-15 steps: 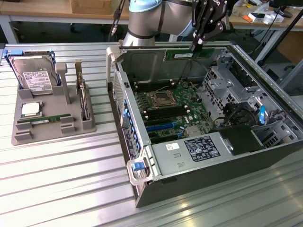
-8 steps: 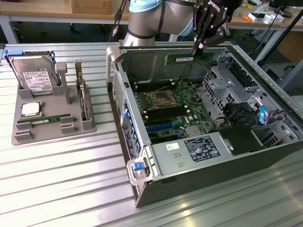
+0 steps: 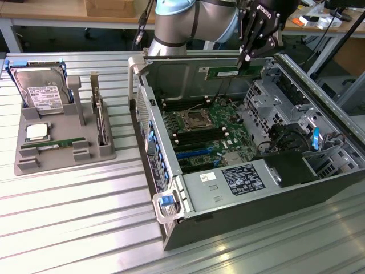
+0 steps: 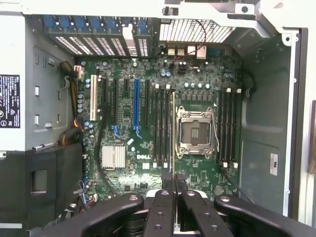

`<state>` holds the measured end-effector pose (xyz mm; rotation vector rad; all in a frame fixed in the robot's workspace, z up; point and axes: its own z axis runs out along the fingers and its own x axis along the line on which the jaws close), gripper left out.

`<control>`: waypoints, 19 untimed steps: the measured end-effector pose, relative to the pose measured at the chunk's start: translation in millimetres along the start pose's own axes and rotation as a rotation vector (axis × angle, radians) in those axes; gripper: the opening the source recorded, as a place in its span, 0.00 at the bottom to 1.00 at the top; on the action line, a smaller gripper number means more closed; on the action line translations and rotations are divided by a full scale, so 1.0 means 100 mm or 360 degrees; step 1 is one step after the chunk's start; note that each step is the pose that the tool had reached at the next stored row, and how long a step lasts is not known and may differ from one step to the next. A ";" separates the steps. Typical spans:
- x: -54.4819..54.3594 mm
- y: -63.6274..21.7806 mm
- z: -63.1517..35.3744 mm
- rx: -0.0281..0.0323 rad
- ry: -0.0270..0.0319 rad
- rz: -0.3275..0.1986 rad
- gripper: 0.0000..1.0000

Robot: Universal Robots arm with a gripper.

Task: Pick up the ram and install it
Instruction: 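Insert the ram into the slot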

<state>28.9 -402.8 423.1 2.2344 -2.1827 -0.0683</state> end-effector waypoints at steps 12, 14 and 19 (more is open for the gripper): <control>0.00 -0.119 0.120 -0.00005 -0.00001 0.0000 0.12; 0.01 -0.122 0.142 -0.00005 -0.00002 0.0000 0.12; 0.01 -0.129 0.219 -0.00005 -0.00002 0.0000 0.12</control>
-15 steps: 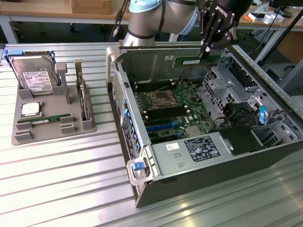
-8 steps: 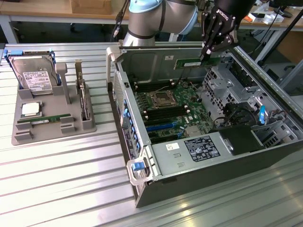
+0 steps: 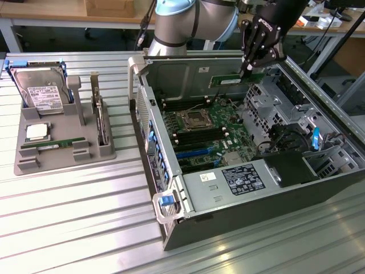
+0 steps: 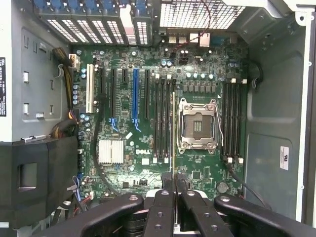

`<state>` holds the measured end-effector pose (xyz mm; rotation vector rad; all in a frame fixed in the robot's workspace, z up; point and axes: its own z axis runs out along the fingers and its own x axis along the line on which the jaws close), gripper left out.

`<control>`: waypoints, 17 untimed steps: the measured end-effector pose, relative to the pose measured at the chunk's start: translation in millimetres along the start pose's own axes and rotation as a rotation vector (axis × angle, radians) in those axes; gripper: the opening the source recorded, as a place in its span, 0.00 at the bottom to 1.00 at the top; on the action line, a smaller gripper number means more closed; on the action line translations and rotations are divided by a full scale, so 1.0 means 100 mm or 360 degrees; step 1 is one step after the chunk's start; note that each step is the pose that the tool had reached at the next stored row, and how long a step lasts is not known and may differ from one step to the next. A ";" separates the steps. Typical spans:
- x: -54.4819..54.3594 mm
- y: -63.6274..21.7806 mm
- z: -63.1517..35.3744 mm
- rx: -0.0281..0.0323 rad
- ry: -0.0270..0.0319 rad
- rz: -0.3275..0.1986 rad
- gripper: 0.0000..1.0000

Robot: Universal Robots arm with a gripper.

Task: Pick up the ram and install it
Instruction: 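Insert the ram into the slot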

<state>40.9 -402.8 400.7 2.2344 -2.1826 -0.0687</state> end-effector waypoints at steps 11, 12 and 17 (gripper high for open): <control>0.00 -0.013 0.141 0.00001 0.00001 0.0000 0.12; 0.00 -0.013 0.151 -0.00001 0.00000 0.0000 0.12; 0.00 -0.017 0.195 0.00001 0.00000 0.0000 0.12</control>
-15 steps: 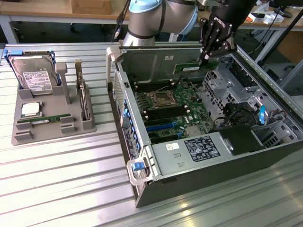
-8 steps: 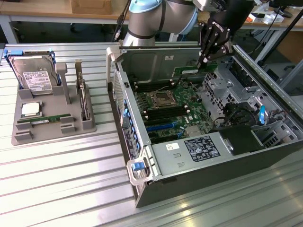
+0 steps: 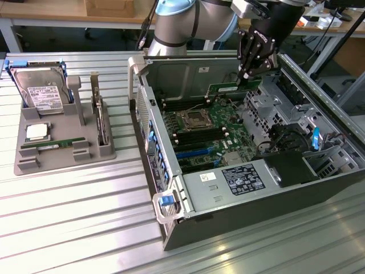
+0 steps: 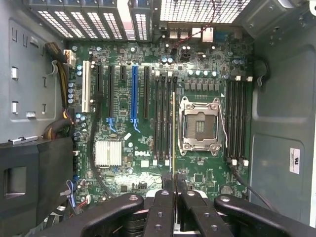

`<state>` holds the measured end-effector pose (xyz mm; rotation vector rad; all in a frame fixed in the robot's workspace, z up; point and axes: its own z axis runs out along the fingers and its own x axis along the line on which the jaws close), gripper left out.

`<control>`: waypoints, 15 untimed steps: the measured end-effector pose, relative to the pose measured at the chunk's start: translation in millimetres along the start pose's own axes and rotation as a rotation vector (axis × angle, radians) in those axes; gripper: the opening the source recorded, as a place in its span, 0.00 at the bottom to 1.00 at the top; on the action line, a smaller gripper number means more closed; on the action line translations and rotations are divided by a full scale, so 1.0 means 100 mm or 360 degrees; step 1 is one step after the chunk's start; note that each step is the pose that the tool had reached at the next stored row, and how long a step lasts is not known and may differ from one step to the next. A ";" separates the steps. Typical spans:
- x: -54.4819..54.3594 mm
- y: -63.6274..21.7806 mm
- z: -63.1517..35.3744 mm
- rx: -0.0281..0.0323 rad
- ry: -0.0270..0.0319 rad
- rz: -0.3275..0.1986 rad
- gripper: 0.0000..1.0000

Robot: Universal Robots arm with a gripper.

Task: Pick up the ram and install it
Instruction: 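Insert the ram into the slot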

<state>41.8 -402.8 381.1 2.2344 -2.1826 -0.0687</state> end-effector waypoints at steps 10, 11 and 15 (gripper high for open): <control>0.00 -0.008 0.137 -0.00001 0.00001 0.0000 0.12; 0.00 -0.009 0.149 -0.00001 0.00001 0.0000 0.12; 0.00 -0.011 0.199 -0.00001 0.00001 0.0000 0.12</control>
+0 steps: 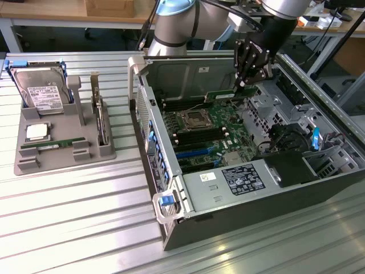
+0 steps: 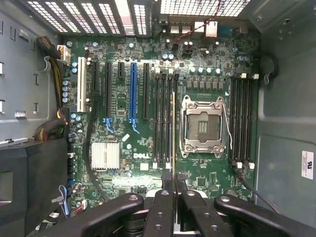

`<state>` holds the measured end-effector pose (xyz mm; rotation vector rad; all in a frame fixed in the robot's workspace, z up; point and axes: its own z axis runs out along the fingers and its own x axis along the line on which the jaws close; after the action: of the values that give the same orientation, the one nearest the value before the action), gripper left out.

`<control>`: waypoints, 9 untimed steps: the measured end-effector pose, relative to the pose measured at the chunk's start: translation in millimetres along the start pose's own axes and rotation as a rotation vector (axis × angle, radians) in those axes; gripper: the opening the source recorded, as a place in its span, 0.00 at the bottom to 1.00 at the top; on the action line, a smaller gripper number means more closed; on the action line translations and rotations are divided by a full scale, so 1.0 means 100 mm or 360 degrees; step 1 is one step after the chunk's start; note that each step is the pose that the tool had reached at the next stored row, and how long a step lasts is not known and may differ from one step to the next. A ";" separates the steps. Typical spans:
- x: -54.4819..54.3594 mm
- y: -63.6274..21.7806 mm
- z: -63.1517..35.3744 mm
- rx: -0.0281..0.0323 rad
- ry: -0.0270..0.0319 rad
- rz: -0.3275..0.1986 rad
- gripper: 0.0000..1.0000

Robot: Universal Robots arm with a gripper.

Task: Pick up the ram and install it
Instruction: 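Insert the ram into the slot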

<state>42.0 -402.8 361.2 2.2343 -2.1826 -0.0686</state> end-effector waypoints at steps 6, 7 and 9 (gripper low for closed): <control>0.00 -0.004 0.085 0.00000 0.00000 0.0000 0.12; 0.00 -0.004 0.094 -0.00001 -0.00001 0.0000 0.12; 0.00 -0.004 0.105 0.00000 -0.00001 0.0000 0.12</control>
<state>42.0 -402.8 350.6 2.2343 -2.1826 -0.0687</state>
